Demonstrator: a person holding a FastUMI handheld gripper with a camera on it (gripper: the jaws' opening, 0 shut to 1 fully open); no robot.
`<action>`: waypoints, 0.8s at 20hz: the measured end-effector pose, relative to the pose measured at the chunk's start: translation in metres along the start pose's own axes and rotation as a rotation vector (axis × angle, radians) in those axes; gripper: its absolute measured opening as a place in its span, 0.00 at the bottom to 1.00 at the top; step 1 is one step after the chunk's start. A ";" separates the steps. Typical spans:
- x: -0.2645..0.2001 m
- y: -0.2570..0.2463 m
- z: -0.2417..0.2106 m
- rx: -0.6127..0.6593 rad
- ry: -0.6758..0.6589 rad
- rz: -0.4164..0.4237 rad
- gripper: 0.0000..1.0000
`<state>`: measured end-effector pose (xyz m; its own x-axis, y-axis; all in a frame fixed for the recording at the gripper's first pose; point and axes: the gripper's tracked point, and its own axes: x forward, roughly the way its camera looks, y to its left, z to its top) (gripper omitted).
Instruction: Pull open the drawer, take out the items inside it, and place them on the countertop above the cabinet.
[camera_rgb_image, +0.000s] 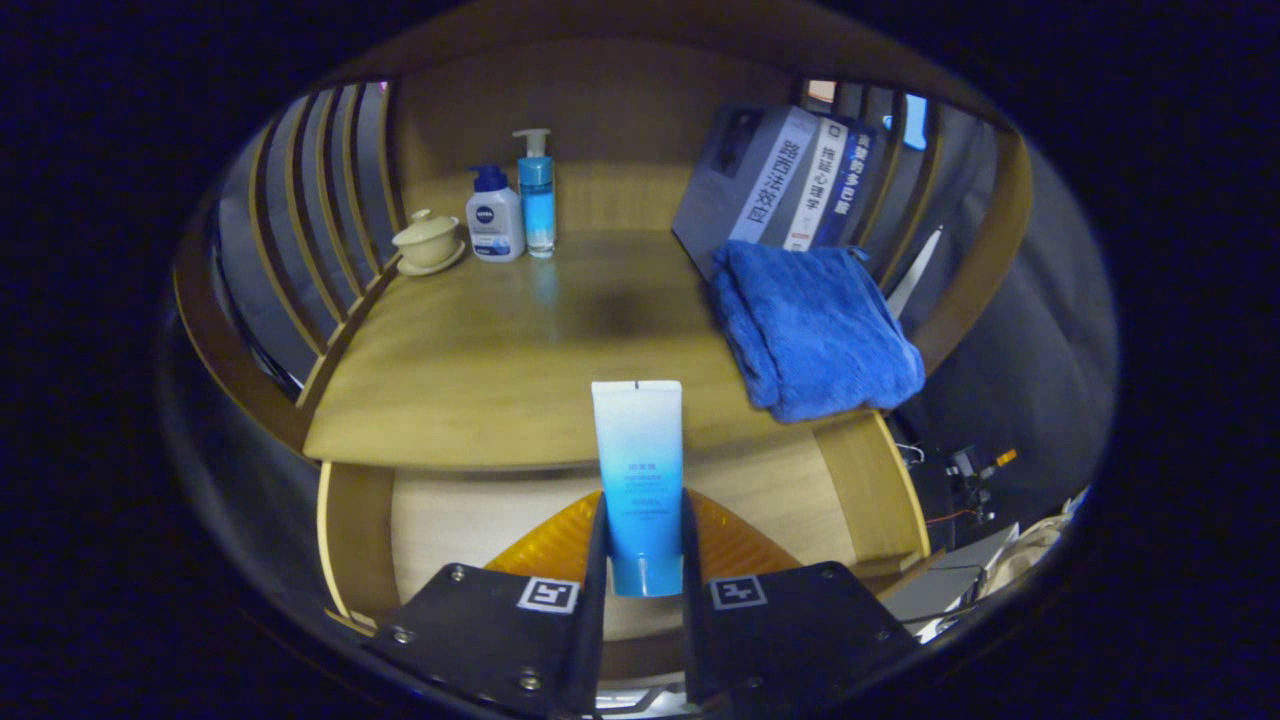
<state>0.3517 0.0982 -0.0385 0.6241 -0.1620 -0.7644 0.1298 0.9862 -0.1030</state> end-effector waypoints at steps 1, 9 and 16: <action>0.008 0.004 0.005 0.001 -0.004 0.017 0.33; 0.060 0.016 0.037 0.008 -0.063 0.109 0.33; 0.091 0.030 0.071 0.022 -0.164 0.179 0.33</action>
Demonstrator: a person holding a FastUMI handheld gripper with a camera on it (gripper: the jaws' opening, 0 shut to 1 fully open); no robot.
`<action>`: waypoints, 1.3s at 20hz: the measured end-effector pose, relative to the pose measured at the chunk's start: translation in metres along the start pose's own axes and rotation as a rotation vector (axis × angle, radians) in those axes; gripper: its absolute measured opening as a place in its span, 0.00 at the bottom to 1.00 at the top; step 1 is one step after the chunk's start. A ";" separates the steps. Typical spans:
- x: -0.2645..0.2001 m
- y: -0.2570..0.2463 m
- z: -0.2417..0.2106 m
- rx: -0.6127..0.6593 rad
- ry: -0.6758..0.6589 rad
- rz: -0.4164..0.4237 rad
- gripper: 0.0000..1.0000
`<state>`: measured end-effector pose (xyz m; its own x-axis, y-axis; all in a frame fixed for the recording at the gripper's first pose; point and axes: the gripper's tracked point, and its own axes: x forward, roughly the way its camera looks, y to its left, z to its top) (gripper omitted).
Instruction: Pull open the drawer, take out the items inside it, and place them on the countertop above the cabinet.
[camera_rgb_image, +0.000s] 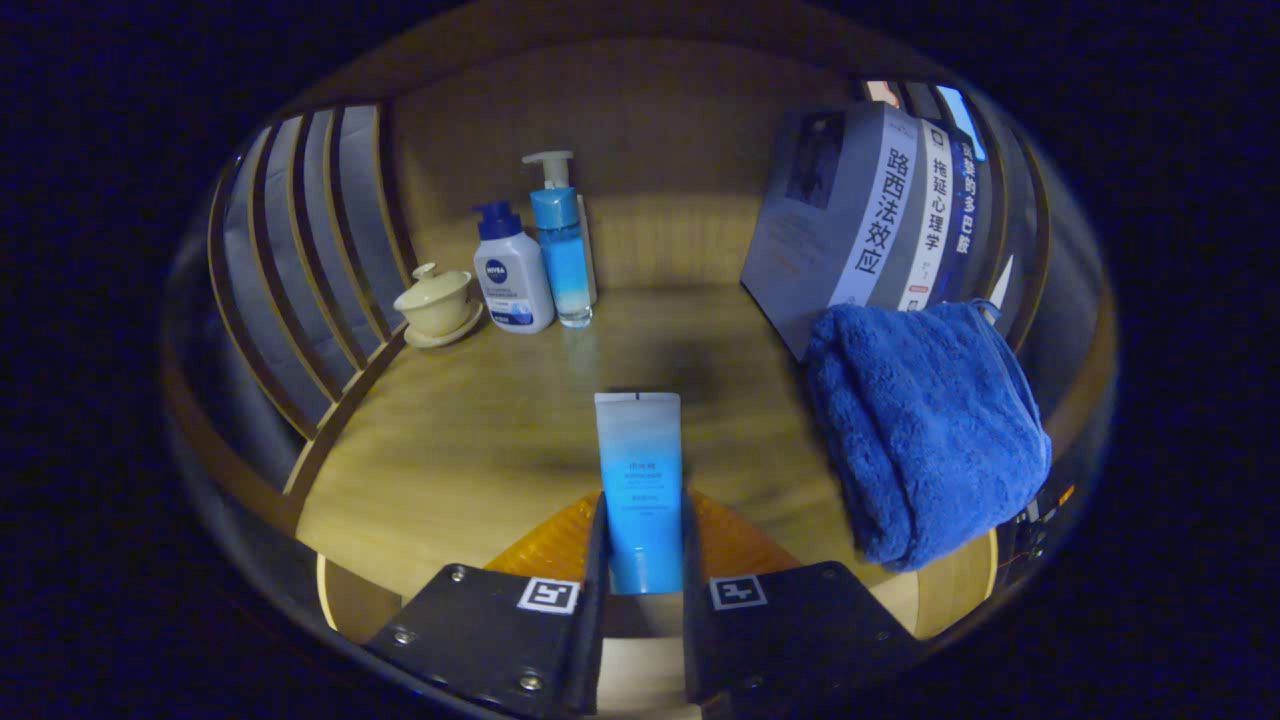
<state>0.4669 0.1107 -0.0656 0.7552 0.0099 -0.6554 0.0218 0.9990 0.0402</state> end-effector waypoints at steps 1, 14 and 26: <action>0.001 0.000 0.001 -0.002 -0.006 -0.001 0.33; -0.084 0.018 -0.011 -0.054 -0.136 0.008 0.84; -0.216 0.012 -0.096 0.010 -0.398 0.021 0.84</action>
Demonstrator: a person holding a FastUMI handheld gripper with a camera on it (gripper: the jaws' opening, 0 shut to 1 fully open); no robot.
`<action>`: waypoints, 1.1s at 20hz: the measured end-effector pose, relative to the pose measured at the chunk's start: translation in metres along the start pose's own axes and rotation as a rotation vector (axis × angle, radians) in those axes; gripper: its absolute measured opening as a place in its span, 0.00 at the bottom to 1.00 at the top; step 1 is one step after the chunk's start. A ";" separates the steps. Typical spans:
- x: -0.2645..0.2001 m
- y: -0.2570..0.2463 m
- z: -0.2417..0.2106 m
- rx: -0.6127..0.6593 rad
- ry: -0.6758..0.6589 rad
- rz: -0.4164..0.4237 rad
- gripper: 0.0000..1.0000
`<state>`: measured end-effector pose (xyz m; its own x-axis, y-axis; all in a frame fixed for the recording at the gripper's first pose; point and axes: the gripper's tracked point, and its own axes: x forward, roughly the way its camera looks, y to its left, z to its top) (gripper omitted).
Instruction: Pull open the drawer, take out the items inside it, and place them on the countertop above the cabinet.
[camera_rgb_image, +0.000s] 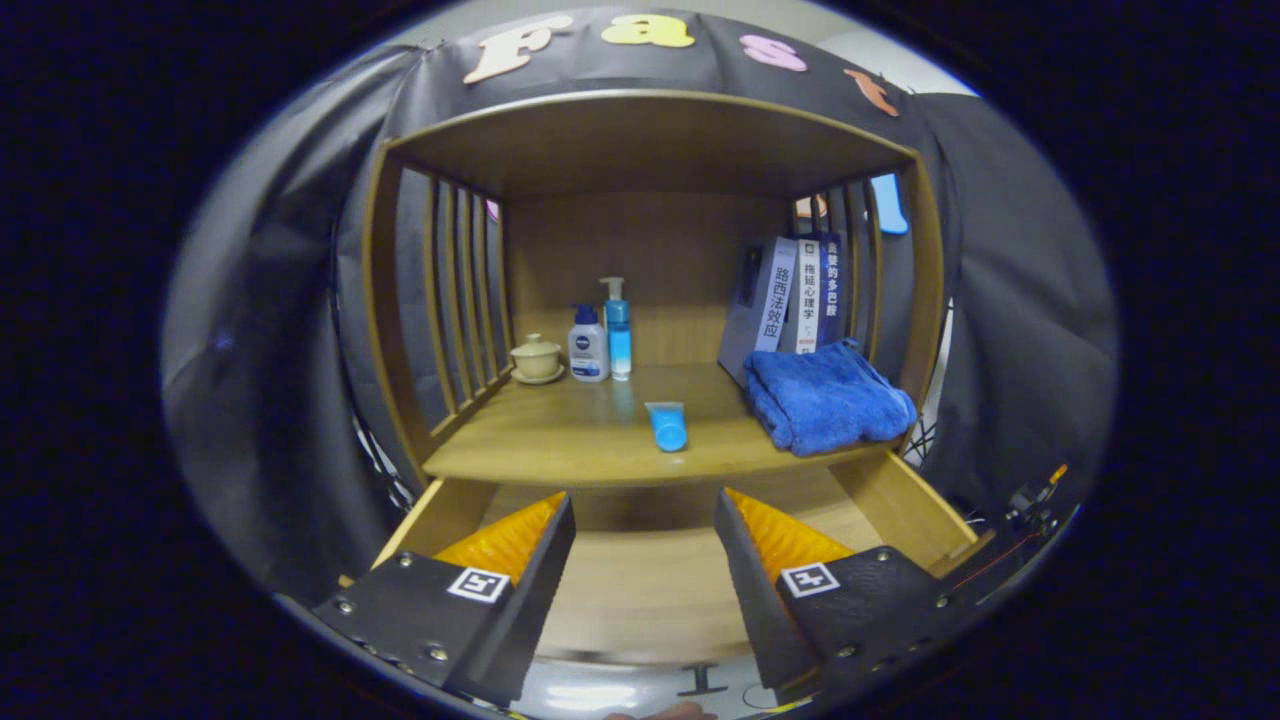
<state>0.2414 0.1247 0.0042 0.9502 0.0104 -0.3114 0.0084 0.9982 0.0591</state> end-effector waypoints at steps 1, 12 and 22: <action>-0.009 -0.001 -0.010 0.003 -0.003 -0.001 0.84; -0.040 -0.019 -0.110 0.055 0.158 -0.002 0.87; -0.033 -0.021 -0.112 0.114 0.073 0.037 0.90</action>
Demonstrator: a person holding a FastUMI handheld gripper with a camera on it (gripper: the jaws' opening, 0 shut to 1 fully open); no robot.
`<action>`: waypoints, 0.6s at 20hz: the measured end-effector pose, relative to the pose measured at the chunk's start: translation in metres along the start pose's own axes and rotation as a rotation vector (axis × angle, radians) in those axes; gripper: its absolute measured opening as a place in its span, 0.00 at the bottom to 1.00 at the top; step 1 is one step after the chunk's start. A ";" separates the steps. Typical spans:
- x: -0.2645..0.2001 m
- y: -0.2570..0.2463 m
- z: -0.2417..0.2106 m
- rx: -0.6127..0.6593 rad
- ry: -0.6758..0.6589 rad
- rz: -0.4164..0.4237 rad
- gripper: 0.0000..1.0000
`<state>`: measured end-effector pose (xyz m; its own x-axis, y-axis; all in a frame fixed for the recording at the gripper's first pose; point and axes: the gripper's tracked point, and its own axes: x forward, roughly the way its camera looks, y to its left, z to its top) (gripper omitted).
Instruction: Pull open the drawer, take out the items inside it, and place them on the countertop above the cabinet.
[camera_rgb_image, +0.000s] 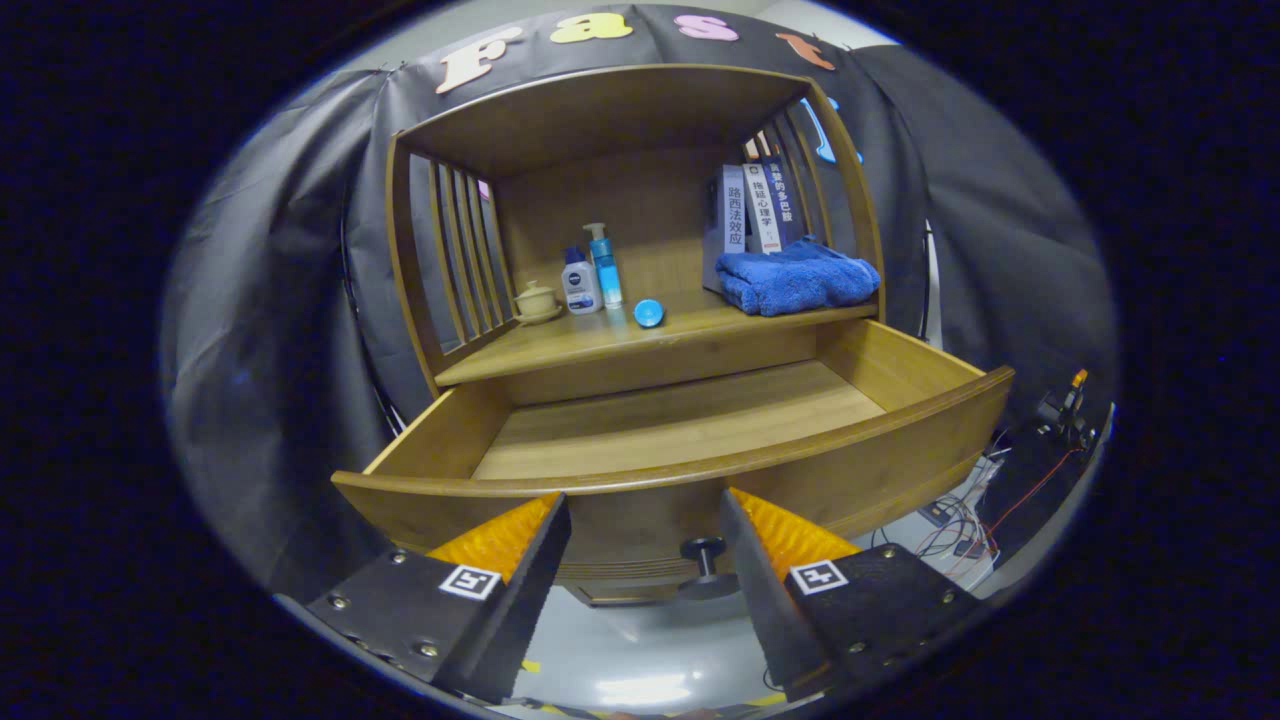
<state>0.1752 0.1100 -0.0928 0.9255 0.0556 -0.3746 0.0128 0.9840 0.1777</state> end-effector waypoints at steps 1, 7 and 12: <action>0.002 -0.001 0.002 0.000 0.002 0.003 0.90; 0.024 -0.003 0.014 -0.006 -0.005 0.028 0.88; 0.064 0.004 0.033 -0.026 0.009 0.013 0.88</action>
<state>0.2469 0.1125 -0.0864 0.9221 0.0694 -0.3807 -0.0086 0.9872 0.1590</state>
